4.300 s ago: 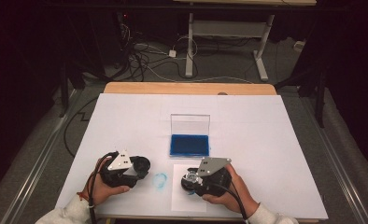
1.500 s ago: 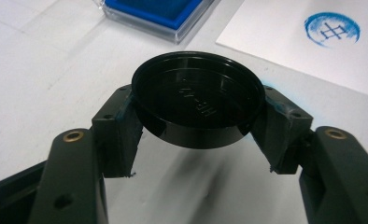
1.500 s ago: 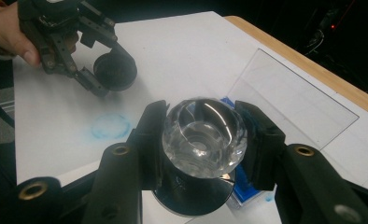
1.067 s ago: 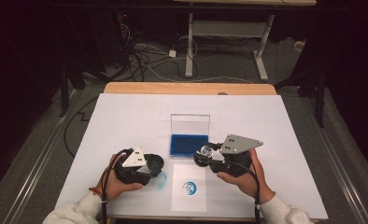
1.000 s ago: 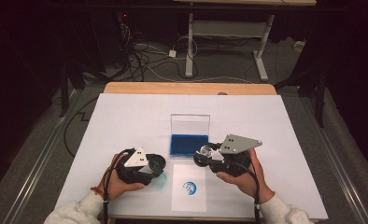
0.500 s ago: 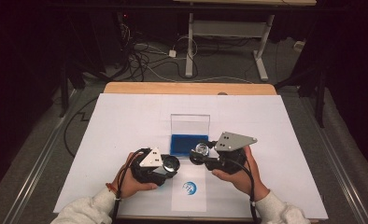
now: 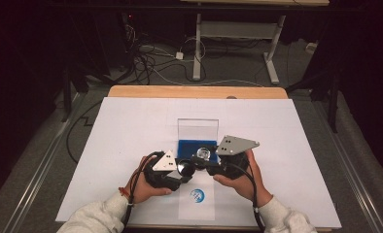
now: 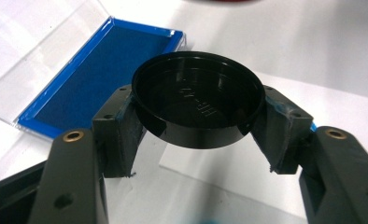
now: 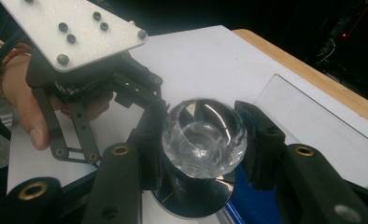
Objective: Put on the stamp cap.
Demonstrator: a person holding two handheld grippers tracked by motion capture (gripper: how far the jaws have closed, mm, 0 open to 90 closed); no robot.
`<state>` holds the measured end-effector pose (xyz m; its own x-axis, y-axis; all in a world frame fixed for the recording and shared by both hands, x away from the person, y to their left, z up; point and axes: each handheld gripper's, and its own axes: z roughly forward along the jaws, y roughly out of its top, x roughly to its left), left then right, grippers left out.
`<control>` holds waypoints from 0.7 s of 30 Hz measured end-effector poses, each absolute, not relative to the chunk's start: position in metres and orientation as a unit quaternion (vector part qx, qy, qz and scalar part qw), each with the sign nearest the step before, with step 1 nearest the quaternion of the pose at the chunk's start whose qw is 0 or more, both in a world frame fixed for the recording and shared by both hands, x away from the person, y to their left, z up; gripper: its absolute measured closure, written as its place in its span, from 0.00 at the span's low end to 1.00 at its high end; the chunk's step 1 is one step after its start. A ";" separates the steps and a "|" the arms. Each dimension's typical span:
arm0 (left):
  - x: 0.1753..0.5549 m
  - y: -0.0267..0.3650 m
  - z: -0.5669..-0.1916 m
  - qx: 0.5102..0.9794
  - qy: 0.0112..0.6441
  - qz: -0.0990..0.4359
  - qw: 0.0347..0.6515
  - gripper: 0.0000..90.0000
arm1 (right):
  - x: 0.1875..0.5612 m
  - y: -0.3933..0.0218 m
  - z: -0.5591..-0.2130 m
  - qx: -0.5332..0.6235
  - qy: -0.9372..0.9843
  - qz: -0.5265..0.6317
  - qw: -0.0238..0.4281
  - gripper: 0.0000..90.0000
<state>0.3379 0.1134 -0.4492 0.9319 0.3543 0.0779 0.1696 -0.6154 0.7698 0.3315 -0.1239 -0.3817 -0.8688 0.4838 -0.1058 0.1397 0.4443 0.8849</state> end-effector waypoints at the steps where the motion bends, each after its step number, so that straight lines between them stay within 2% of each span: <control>1: 0.338 0.113 -0.449 0.890 0.148 0.112 0.416 0.41 | 0.332 -0.123 -0.382 0.187 0.832 0.493 0.173 0.63; 21: 0.335 0.109 -0.443 0.878 0.150 0.103 0.443 0.41 | 0.332 -0.107 -0.386 0.185 0.831 0.502 0.150 0.63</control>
